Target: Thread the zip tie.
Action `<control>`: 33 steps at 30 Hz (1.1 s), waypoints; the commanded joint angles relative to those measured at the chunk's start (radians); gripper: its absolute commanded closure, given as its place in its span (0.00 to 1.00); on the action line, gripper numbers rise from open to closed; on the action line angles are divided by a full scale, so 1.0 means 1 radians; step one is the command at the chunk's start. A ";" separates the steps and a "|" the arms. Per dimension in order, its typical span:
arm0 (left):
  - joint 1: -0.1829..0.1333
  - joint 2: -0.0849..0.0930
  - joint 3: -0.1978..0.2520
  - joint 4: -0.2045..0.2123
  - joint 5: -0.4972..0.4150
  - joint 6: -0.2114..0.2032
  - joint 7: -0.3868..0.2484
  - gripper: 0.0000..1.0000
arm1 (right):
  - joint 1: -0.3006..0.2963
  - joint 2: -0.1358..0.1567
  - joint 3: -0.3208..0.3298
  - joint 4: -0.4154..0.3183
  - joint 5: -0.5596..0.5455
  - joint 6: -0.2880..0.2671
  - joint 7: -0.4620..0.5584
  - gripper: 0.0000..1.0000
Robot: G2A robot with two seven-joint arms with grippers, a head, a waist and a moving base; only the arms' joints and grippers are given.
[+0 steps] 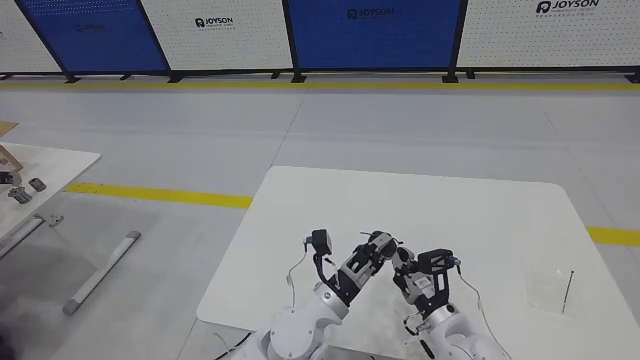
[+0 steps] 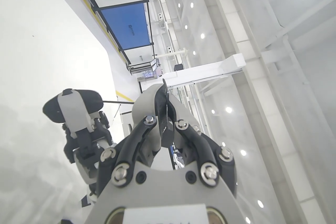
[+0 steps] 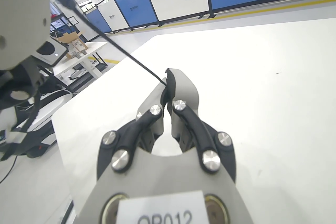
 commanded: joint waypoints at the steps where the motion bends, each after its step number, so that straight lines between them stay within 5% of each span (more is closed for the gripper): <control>1: 0.000 0.000 0.002 -0.001 0.003 -0.001 0.001 1.00 | 0.001 0.001 0.001 0.001 0.000 -0.002 0.000 1.00; 9: -0.003 0.000 0.007 0.000 0.010 0.014 0.017 1.00 | -0.001 0.003 0.007 0.006 0.018 -0.023 0.002 1.00; 10: -0.006 -0.001 0.008 0.003 0.009 0.023 0.025 1.00 | -0.001 0.003 0.010 0.004 0.027 -0.027 0.003 0.67; 11: -0.010 -0.002 0.008 0.007 0.008 0.031 0.034 1.00 | -0.003 0.003 0.013 0.000 0.038 -0.031 -0.003 0.00; 26: -0.031 -0.009 -0.018 0.082 -0.048 0.072 0.130 1.00 | -0.104 0.024 0.170 -0.038 0.255 -0.182 -0.170 0.00; 33: -0.024 -0.009 -0.047 0.127 -0.076 0.085 0.166 1.00 | -0.194 0.054 0.249 -0.122 0.377 -0.183 -0.256 0.00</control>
